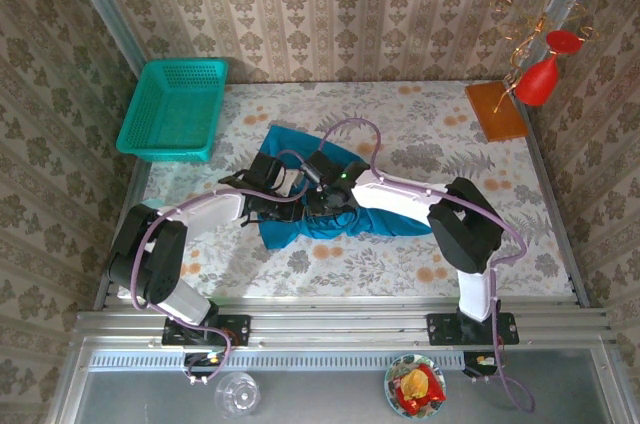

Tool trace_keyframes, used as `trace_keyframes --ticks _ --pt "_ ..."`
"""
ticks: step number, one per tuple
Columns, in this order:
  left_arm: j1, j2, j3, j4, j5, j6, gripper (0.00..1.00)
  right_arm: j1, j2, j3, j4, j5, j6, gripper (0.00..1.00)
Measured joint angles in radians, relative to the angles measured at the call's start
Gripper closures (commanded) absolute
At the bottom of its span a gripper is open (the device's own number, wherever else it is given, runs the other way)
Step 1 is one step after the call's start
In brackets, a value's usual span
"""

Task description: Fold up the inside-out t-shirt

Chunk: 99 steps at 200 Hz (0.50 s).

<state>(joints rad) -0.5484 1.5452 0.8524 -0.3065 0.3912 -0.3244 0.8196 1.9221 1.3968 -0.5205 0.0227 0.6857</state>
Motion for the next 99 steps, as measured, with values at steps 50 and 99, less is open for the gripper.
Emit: trace_keyframes --ticks 50,99 --pt "0.0 -0.002 0.0 0.001 -0.003 -0.004 0.98 0.032 -0.032 -0.031 0.006 -0.007 0.0 0.7" --pt "0.0 -0.002 0.0 0.001 -0.002 -0.004 1.0 0.045 -0.045 -0.05 0.031 -0.041 -0.001 0.69"
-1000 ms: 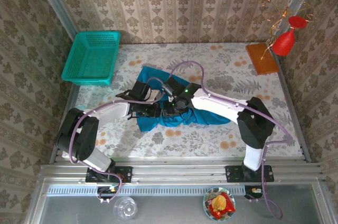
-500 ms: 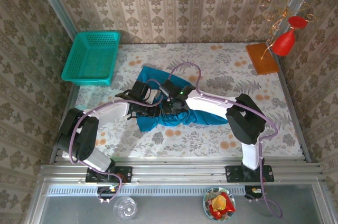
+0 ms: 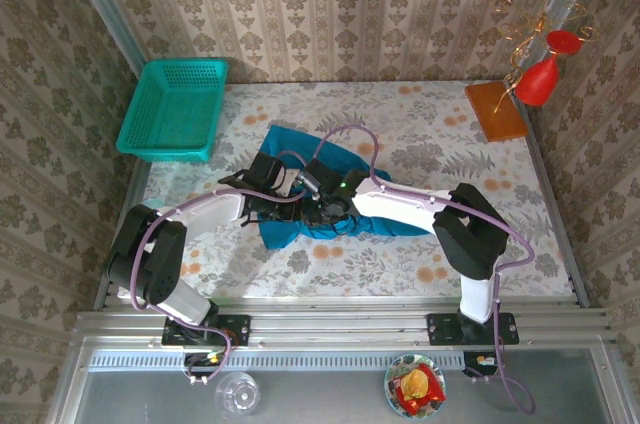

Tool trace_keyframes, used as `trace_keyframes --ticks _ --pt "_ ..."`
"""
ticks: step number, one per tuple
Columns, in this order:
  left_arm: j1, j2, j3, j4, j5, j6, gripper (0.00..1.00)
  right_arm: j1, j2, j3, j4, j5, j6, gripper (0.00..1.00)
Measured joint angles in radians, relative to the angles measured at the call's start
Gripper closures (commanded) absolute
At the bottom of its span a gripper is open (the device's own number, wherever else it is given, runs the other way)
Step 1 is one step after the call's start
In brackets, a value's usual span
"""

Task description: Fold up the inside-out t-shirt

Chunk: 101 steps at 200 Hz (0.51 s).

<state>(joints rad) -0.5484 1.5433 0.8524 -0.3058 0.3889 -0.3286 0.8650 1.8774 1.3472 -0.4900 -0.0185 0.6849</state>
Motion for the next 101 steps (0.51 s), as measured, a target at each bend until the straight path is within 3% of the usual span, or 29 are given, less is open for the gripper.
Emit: trace_keyframes --ticks 53,101 --pt "0.015 0.0 0.0 -0.007 -0.026 -0.007 1.0 0.0 0.043 0.032 0.014 -0.014 0.0 0.68" --pt "0.015 0.0 -0.001 -0.007 -0.034 -0.011 1.0 0.0 0.061 0.039 0.014 0.0 -0.001 0.8"
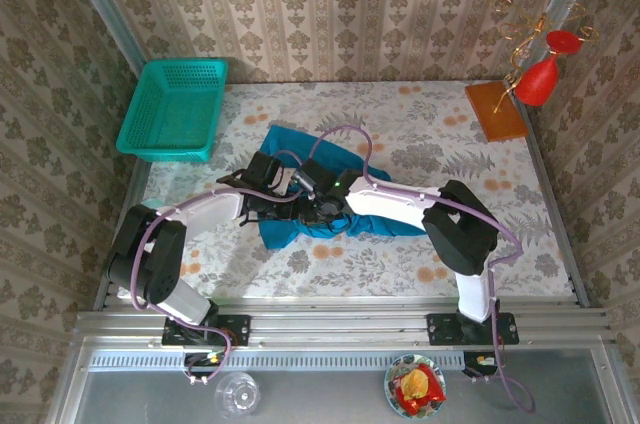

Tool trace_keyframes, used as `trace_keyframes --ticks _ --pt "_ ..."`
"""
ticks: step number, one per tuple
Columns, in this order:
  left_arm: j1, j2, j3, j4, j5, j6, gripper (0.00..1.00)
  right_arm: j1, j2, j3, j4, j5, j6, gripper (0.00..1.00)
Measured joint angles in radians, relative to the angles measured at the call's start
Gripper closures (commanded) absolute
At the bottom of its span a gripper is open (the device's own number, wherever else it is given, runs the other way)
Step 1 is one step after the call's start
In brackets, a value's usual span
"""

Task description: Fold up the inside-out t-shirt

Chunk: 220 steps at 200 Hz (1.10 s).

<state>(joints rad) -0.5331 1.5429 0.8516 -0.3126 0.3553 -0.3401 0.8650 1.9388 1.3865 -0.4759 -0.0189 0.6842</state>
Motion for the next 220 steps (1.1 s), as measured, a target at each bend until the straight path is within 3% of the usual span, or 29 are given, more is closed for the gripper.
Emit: trace_keyframes --ticks 61,106,186,220 --pt "0.0 0.0 0.0 0.004 0.015 0.0 1.0 -0.003 0.006 0.0 -0.006 0.035 0.0 1.0" --pt "0.0 -0.001 0.0 0.005 0.015 0.0 0.99 -0.005 -0.021 -0.001 -0.031 0.043 0.0 1.0" --pt "0.019 -0.016 0.0 0.003 0.011 0.0 1.0 -0.068 -0.399 -0.137 -0.098 0.049 0.005 1.0" --pt "0.036 -0.023 0.0 0.002 0.013 0.0 1.0 -0.15 -0.582 -0.237 -0.129 0.054 0.027 1.0"
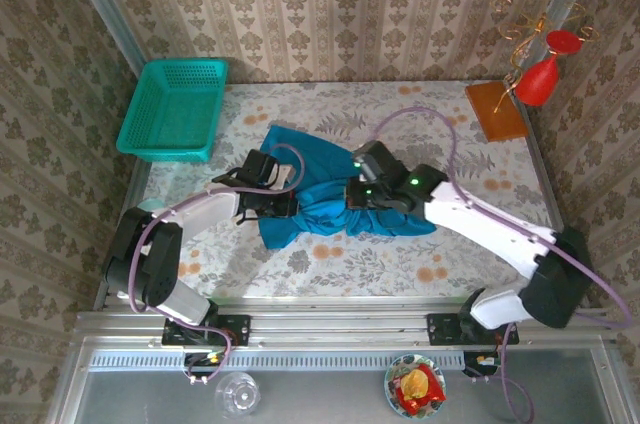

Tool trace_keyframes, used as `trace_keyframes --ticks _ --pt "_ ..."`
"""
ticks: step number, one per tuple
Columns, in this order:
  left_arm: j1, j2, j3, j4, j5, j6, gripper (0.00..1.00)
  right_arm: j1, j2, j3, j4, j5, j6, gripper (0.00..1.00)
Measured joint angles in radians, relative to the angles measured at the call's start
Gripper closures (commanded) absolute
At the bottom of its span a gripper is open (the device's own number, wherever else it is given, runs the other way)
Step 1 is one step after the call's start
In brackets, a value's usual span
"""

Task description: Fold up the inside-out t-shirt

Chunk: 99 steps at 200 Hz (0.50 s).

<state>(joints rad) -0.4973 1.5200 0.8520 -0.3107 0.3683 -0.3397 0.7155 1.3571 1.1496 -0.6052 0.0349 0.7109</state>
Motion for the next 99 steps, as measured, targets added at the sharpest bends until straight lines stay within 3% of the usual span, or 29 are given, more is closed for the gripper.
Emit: trace_keyframes --ticks 25,42,58,99 --pt "0.002 -0.021 0.002 0.007 0.024 0.0 0.95 -0.094 -0.151 -0.08 -0.023 0.01 0.01 1.0" --pt "0.005 -0.039 0.003 0.013 0.042 0.006 0.75 -0.16 -0.243 -0.135 -0.04 0.023 0.024 1.0" --pt "0.011 -0.058 0.003 0.013 0.048 0.005 0.64 -0.229 -0.305 -0.185 -0.053 0.034 0.03 1.0" --pt "0.014 -0.14 0.0 -0.051 -0.003 -0.008 0.59 -0.32 -0.307 -0.249 -0.075 0.045 0.025 1.0"
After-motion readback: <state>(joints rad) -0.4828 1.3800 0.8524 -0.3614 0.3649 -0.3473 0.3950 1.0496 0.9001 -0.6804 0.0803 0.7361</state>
